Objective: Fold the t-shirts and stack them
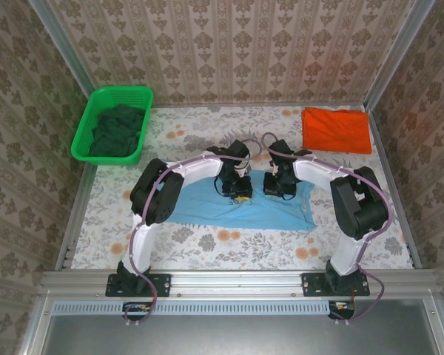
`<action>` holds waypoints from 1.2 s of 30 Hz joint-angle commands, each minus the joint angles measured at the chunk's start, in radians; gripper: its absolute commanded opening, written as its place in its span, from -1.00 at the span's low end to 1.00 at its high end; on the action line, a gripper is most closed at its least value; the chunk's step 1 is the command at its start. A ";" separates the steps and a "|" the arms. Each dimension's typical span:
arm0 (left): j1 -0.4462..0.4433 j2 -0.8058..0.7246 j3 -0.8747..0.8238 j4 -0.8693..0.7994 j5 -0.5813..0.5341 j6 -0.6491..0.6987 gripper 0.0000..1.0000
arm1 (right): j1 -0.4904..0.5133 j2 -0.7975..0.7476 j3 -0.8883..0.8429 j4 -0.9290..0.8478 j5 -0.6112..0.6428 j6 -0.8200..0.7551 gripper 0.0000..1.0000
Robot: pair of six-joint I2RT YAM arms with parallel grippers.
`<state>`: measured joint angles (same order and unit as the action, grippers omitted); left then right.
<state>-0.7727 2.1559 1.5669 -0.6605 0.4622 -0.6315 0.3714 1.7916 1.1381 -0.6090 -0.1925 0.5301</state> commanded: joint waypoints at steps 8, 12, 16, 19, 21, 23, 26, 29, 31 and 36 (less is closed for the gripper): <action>0.000 0.012 0.035 -0.056 -0.074 0.023 -0.64 | -0.003 -0.030 0.080 -0.147 -0.200 0.082 -0.84; 0.000 0.006 0.031 -0.050 -0.086 0.020 -0.64 | -0.003 -0.039 0.101 -0.193 -0.246 0.084 -0.83; 0.003 -0.009 0.019 -0.035 -0.091 0.021 -0.59 | 0.000 -0.041 0.112 -0.238 -0.295 0.079 -0.81; 0.006 -0.031 -0.002 -0.007 -0.094 0.020 -0.56 | 0.005 -0.035 0.108 -0.252 -0.319 0.079 -0.79; 0.009 -0.055 -0.026 0.019 -0.097 0.014 -0.54 | 0.008 -0.028 0.100 -0.249 -0.340 0.087 -0.77; 0.013 -0.082 -0.053 0.052 -0.102 0.007 -0.52 | 0.013 -0.023 0.087 -0.237 -0.360 0.096 -0.75; 0.021 -0.131 -0.106 0.113 -0.111 -0.007 -0.49 | 0.020 -0.008 0.072 -0.214 -0.406 0.113 -0.73; 0.029 -0.158 -0.132 0.157 -0.108 -0.020 -0.42 | 0.023 0.007 0.089 -0.233 -0.402 0.107 -0.70; 0.036 -0.166 -0.137 0.176 -0.096 -0.028 -0.40 | 0.023 0.018 0.088 -0.223 -0.422 0.112 -0.67; 0.043 -0.203 -0.154 0.210 -0.104 -0.054 -0.16 | 0.031 0.043 0.064 -0.189 -0.378 0.121 -0.25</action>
<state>-0.7364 2.0037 1.4235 -0.4847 0.3687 -0.6640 0.3973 1.8175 1.2213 -0.7967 -0.5739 0.6327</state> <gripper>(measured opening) 0.403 0.340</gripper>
